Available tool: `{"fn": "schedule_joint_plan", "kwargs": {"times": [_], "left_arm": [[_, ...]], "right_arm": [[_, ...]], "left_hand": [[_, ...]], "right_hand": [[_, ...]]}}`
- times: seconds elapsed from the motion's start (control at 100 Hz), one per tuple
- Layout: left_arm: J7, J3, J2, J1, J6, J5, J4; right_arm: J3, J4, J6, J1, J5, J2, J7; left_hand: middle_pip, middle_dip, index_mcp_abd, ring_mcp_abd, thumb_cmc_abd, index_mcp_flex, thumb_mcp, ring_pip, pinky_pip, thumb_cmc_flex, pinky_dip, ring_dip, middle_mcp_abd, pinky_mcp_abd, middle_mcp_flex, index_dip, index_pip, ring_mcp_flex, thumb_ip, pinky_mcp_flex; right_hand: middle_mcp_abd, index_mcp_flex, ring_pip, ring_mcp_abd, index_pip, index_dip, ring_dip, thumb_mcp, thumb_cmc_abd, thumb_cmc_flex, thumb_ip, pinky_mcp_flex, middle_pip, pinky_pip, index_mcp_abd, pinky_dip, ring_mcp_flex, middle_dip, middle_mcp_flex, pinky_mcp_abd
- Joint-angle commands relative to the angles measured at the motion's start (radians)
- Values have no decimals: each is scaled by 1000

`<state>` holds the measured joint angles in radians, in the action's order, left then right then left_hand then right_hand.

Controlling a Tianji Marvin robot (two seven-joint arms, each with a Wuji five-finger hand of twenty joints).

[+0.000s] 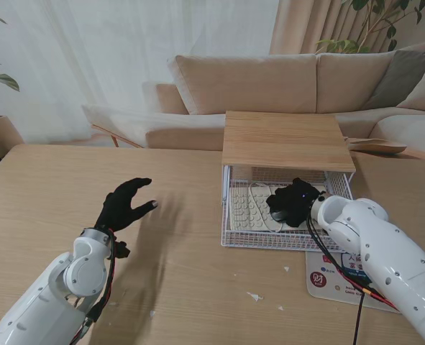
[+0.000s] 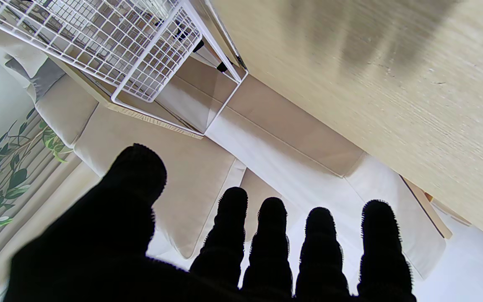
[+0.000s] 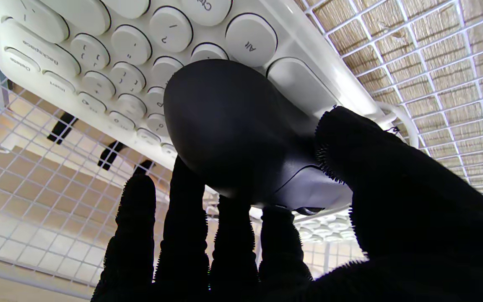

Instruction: Unroll the mouse pad and set up the keyboard and mouse from the tabletop organizer

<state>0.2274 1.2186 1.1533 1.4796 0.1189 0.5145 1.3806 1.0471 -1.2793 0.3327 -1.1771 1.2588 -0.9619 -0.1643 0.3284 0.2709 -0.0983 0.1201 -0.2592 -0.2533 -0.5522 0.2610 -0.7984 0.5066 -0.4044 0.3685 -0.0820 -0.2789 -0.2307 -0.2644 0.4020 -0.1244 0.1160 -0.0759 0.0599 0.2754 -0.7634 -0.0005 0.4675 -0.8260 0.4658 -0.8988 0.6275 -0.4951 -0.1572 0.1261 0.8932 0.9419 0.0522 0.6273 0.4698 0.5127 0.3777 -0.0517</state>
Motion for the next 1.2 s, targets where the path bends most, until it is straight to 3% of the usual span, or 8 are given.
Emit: {"fn": "schedule_joint_plan", "kwargs": {"times": [0.0,0.28,0.31,0.37,0.47,0.61,1.19], "left_arm": [[-10,-2,4,1,-2,1,3],[-12,-2,4,1,-3,0,4],[-12,-2,4,1,-4,0,4],[-12,-2,4,1,-5,-1,4],[-11,-1,4,2,-5,-1,4],[-10,0,5,1,-6,-2,4],[-11,0,5,3,-6,-3,7]], "right_arm": [[-7,15,-4,-6,-2,-7,-14],[-20,37,-31,-6,-24,-14,43],[-21,39,-32,-6,-25,-14,47],[-22,41,-36,-7,-27,-15,55],[-21,42,-37,-9,-20,-15,73],[2,22,-34,-23,-10,-17,82],[102,-92,86,-55,51,-12,63]], "left_hand": [[-18,-12,-5,-11,7,-9,1,-14,28,22,18,16,-19,-9,24,7,-19,34,-44,-8],[-18,-12,-6,-9,7,-10,0,-14,28,23,18,16,-18,-9,24,7,-19,34,-44,-8],[-18,-12,-6,-10,6,-10,0,-14,28,23,18,16,-18,-9,24,7,-20,34,-44,-8],[-19,-12,-5,-10,7,-10,0,-13,28,23,17,16,-18,-9,24,7,-20,34,-44,-8],[-19,-12,-6,-9,6,-10,-1,-13,28,24,17,17,-19,-9,24,7,-20,34,-44,-8],[-18,-12,-5,-10,6,-10,-2,-13,28,24,17,17,-18,-9,24,7,-19,33,-44,-8],[-19,-12,-5,-9,6,-10,-1,-12,29,23,18,17,-18,-9,24,7,-19,34,-44,-8]], "right_hand": [[0,54,-45,-17,94,46,23,-86,-5,-66,53,14,66,41,12,-22,42,40,48,-20],[-46,104,-138,2,171,85,60,-141,11,-122,60,112,114,109,-35,-29,145,69,135,-14],[-49,98,-147,5,199,125,61,-152,12,-126,55,121,116,130,-37,-50,151,73,139,-12],[-50,98,-164,8,210,132,68,-160,14,-141,58,139,127,149,-38,-49,161,78,144,-9],[-59,102,-193,16,224,138,79,-168,31,-180,9,167,136,181,-40,-41,181,70,153,-4],[-64,101,-223,26,236,142,86,-191,53,-234,-17,184,154,209,-41,-28,194,75,153,0],[-67,102,-261,48,245,153,55,-214,68,-274,-34,200,163,233,-41,-11,205,83,160,7]]}}
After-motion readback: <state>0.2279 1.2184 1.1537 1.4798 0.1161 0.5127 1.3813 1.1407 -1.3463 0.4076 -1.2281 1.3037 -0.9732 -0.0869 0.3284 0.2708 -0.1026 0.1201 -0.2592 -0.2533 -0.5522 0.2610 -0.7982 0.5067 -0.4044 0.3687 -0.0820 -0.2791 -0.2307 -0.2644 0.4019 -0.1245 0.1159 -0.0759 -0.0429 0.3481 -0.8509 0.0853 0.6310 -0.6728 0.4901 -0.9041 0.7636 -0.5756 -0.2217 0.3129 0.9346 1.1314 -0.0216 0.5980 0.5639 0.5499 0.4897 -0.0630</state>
